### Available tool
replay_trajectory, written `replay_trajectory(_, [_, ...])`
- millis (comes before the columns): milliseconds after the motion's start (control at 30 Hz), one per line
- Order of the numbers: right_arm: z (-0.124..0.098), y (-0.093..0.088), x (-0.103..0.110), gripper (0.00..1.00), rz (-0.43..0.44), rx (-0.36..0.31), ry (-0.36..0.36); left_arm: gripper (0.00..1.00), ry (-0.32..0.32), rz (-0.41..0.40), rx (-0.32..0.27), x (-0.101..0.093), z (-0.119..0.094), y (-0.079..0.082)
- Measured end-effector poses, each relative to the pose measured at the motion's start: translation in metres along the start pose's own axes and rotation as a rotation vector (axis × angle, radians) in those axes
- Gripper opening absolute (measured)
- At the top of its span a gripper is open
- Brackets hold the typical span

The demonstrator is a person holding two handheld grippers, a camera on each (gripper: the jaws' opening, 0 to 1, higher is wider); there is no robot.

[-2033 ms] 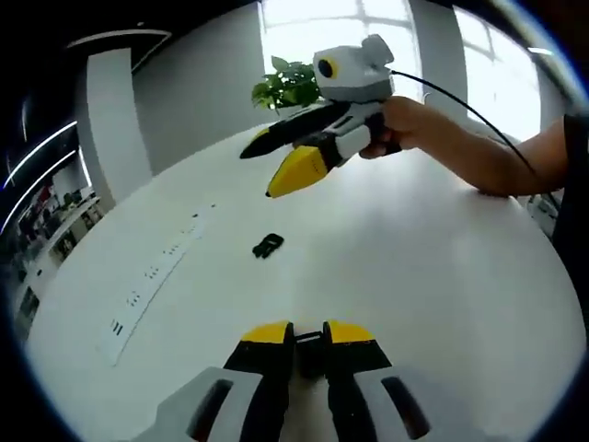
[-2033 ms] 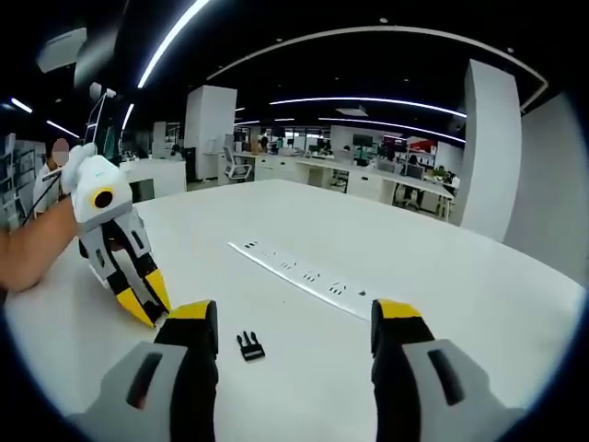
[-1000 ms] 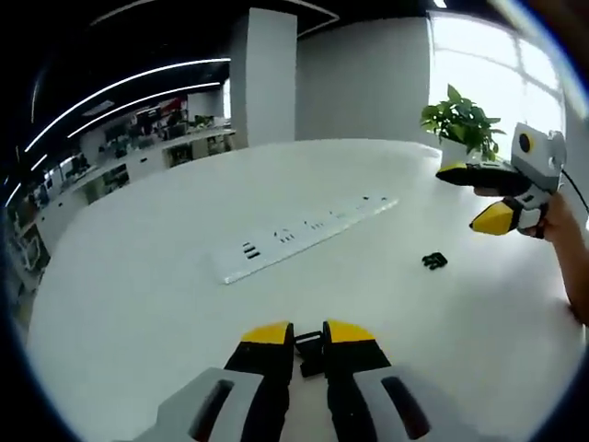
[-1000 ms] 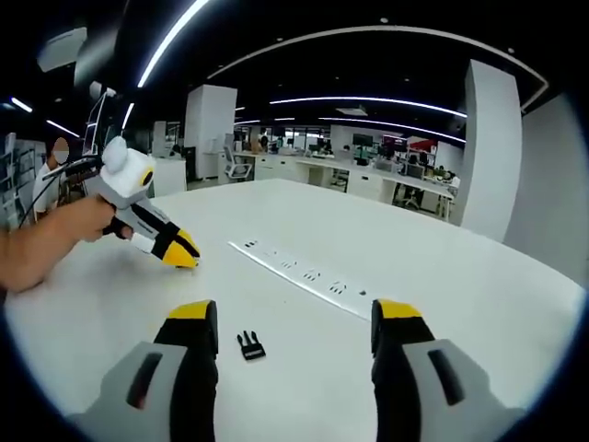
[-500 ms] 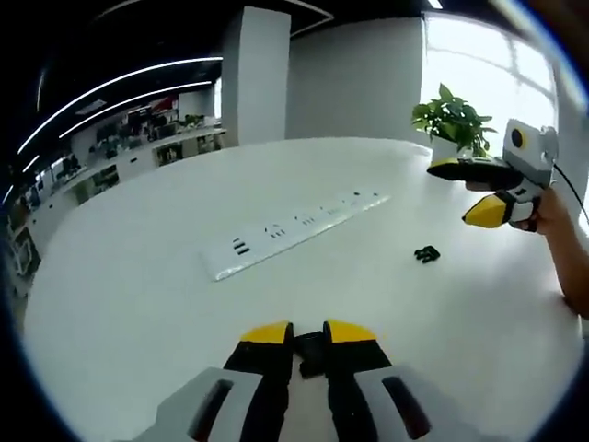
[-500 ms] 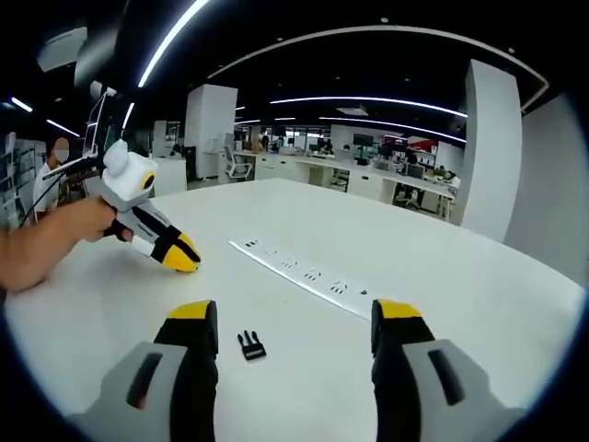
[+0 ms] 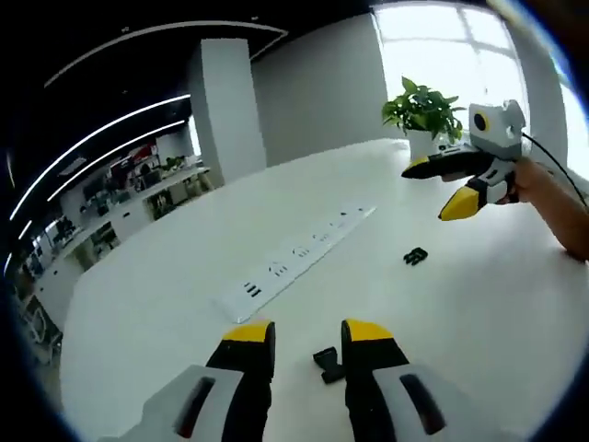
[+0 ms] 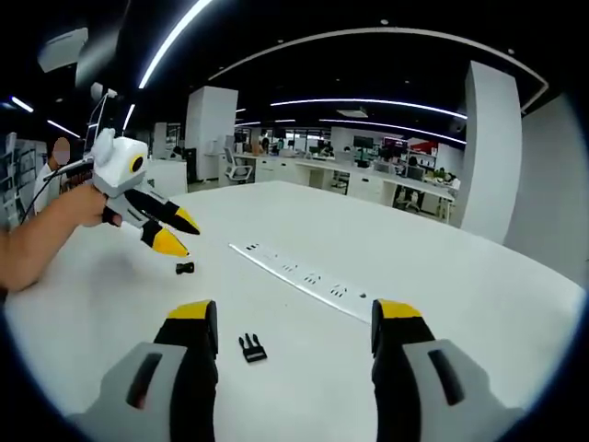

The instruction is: Snap the two parts of the plastic buckle together until the buckle closes and remains connected.

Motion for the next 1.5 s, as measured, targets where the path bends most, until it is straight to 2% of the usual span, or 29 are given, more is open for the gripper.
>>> replay_trajectory(33, [0.000, 0.000, 0.000, 0.67, 0.003, -0.003, 0.000, 0.29, -0.015, 0.058, 0.008, 0.000, 0.001, 0.001])
replay_trajectory(100, [-0.001, 0.001, 0.000, 0.67, 0.004, -0.004, 0.001, 0.29, -0.008, 0.142, 0.095, 0.008, 0.005, 0.000])
replay_trajectory(133, [-0.001, 0.001, 0.001, 0.67, 0.002, -0.003, 0.002, 0.29, 0.007, 0.236, 0.135, 0.014, 0.006, 0.002])
replay_trajectory(200, [-0.001, 0.001, 0.000, 0.67, 0.001, -0.005, 0.000, 0.33, -0.004, 0.349, 0.172, 0.020, 0.008, 0.004])
replay_trajectory(233, [-0.002, 0.002, 0.000, 0.67, 0.000, -0.007, 0.000, 0.35, -0.036, 0.379, 0.183, 0.022, 0.008, 0.004])
replay_trajectory(300, [-0.004, 0.004, -0.001, 0.67, 0.001, -0.014, -0.004, 0.34, -0.086, 0.410, 0.242, 0.027, 0.010, 0.002])
replay_trajectory(367, [-0.005, 0.005, -0.001, 0.67, 0.002, -0.018, -0.005, 0.34, -0.112, 0.469, 0.258, 0.028, 0.013, 0.000])
replay_trajectory(400, [-0.005, 0.005, -0.001, 0.67, 0.002, -0.019, -0.005, 0.34, -0.118, 0.464, 0.287, 0.031, 0.014, -0.002])
replay_trajectory(433, [-0.005, 0.006, -0.001, 0.67, 0.002, -0.021, -0.005, 0.34, -0.113, 0.450, 0.282, 0.033, 0.015, -0.002])
replay_trajectory(500, [-0.006, 0.006, 0.000, 0.67, 0.004, -0.024, -0.003, 0.31, -0.103, 0.353, 0.255, 0.038, 0.016, 0.000])
replay_trajectory(567, [-0.005, 0.007, 0.001, 0.67, 0.004, -0.024, -0.001, 0.26, -0.125, 0.211, 0.208, 0.040, 0.016, 0.003])
replay_trajectory(600, [-0.005, 0.007, 0.001, 0.67, 0.003, -0.023, 0.000, 0.26, -0.140, 0.166, 0.188, 0.040, 0.017, 0.004])
replay_trajectory(733, [-0.006, 0.008, 0.000, 0.67, 0.002, -0.027, -0.003, 0.26, -0.171, 0.173, 0.190, 0.032, 0.020, 0.004])
replay_trajectory(900, [-0.007, 0.010, 0.001, 0.67, 0.000, -0.033, -0.001, 0.26, -0.255, 0.147, 0.203, 0.015, 0.021, 0.009])
replay_trajectory(1100, [-0.009, 0.011, 0.001, 0.67, -0.001, -0.036, -0.001, 0.26, -0.233, 0.110, 0.315, 0.010, 0.027, 0.010])
replay_trajectory(1333, [-0.010, 0.013, 0.002, 0.67, -0.001, -0.045, -0.001, 0.26, -0.218, 0.134, 0.349, 0.006, 0.033, 0.006])
replay_trajectory(1500, [-0.009, 0.013, 0.003, 0.67, -0.001, -0.044, 0.002, 0.26, -0.205, 0.135, 0.344, 0.010, 0.032, 0.007])
Point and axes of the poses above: the point that each gripper's makers call its tool centre point, and the gripper's own axes: z roughly forward along the fingers, x roughly to its left, y roughly out of its top, the point moved 10 cm from there along -z, roughly backward along the fingers, and after that the axes turned 13 degrees about z, right-handed, at the moved point
